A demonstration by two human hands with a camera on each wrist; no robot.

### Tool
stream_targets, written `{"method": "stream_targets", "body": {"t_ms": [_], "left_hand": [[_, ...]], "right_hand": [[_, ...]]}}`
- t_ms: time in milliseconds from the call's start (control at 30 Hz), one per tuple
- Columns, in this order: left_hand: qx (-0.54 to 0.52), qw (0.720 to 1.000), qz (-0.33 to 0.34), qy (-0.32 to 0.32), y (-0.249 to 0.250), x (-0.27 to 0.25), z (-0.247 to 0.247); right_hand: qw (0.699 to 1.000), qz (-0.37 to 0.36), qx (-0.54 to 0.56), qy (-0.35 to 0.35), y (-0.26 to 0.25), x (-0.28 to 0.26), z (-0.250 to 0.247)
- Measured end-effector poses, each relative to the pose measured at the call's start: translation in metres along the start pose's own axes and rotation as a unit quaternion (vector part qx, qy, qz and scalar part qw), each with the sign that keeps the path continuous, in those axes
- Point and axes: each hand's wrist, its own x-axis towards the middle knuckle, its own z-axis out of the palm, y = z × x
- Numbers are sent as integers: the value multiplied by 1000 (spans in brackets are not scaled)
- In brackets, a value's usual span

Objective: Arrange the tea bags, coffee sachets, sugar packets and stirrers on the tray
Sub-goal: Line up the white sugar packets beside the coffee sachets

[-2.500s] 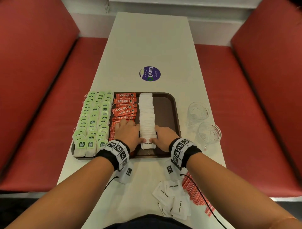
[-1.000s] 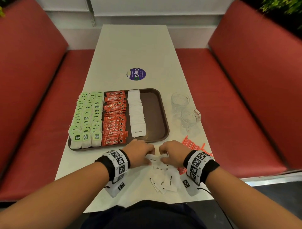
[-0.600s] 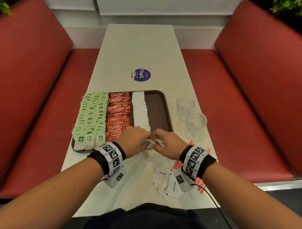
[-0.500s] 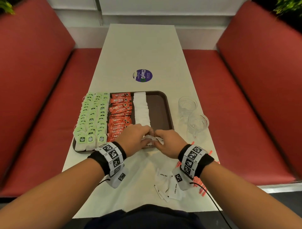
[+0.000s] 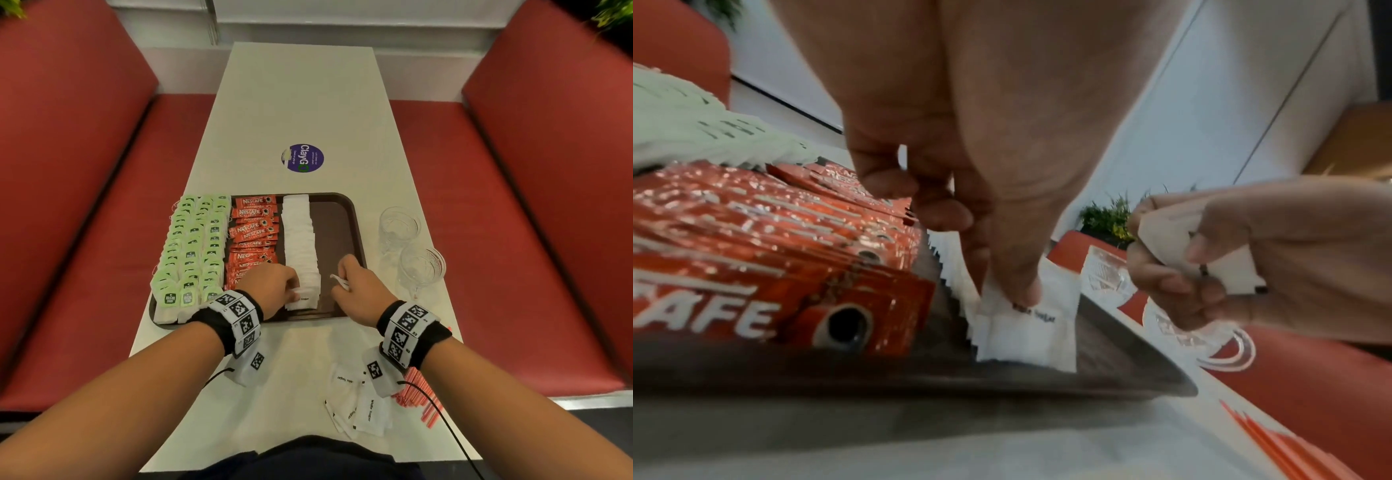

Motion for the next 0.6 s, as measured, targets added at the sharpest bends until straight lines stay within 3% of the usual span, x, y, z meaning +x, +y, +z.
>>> {"method": "stream_targets", "body": {"t_ms": [67,200,333,600], "left_hand": [[32,999,-1,-11,1,4,6],[88,995,-23,26,3,9,13],[112,993,-25,31,6,10,11],[-26,997,65,-12,8,2,-15]], "right_hand": [[1000,1,-9,3,2,1,-1],[1000,-3,-12,19,7,5,-1],[1000,-15,-27,-3,13,11,0],[999,-22,25,12,11,23,5]]}}
